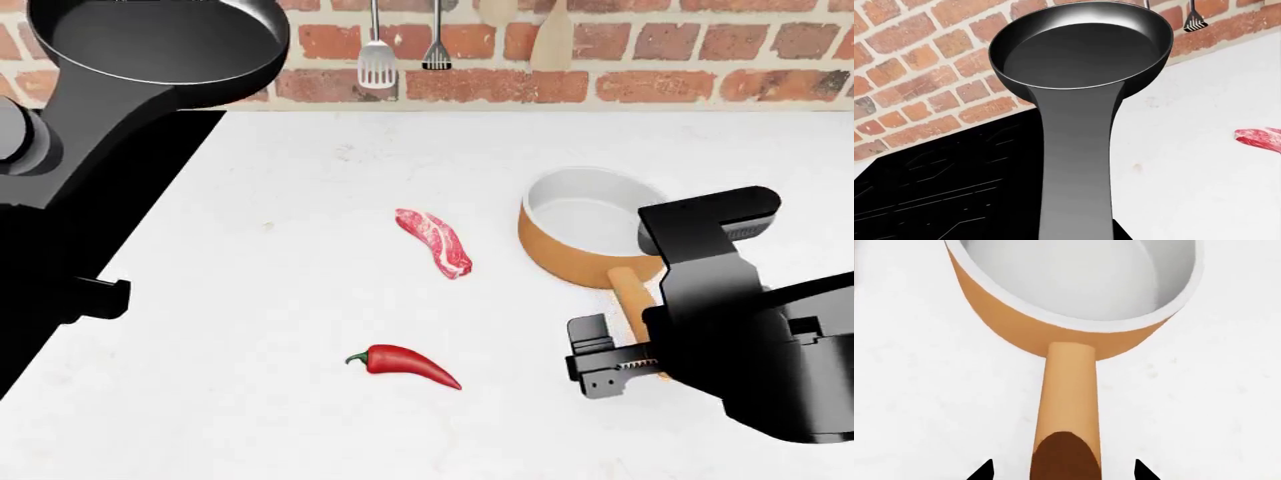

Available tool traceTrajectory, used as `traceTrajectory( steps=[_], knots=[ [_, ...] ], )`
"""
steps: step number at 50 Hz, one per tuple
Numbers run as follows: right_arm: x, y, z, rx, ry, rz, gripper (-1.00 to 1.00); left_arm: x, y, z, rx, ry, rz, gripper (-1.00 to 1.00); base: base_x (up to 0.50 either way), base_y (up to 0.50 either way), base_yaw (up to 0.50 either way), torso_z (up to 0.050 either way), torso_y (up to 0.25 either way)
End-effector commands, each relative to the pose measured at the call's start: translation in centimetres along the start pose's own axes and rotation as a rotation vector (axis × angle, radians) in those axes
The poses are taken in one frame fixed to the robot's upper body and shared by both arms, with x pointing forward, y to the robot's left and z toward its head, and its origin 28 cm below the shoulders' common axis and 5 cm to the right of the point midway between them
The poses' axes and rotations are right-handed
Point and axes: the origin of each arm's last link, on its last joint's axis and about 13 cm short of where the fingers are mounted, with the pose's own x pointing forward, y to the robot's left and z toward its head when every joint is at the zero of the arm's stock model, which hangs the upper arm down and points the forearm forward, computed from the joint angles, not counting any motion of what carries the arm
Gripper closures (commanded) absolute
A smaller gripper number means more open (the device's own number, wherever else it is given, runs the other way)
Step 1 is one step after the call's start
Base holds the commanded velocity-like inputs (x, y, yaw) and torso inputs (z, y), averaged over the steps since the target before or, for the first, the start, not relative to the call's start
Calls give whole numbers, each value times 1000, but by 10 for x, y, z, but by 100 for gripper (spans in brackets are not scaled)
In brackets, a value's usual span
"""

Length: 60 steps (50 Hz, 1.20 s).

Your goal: Place both pans onto different burners. Then place the chili pepper and the bacon on different pans.

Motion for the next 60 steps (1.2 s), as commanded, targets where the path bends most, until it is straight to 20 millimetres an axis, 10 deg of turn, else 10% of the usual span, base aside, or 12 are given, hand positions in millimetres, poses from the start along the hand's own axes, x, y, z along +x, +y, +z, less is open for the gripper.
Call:
traceTrajectory(
  steps=[1,6,7,45,60],
  knots=[
    [11,0,-7,6,13,25,-100,-5,7,8,-25,-91,79,100,0,0,0,0,10],
    [14,-2,-13,13,14,30,-100,-4,7,8,-23,-91,79,100,0,0,0,0,0],
    [15,-3,-13,9,12,22,100,-4,7,8,-23,-91,79,100,12,0,0,0,0],
    [-29,-28,13,51,-355,-222,100,-7,10,8,-27,-94,85,100,0,0,0,1,2],
    [-94,-39,24,13,-596,-251,100,-11,13,11,-31,-107,96,100,0,0,0,1,5]
  ],
)
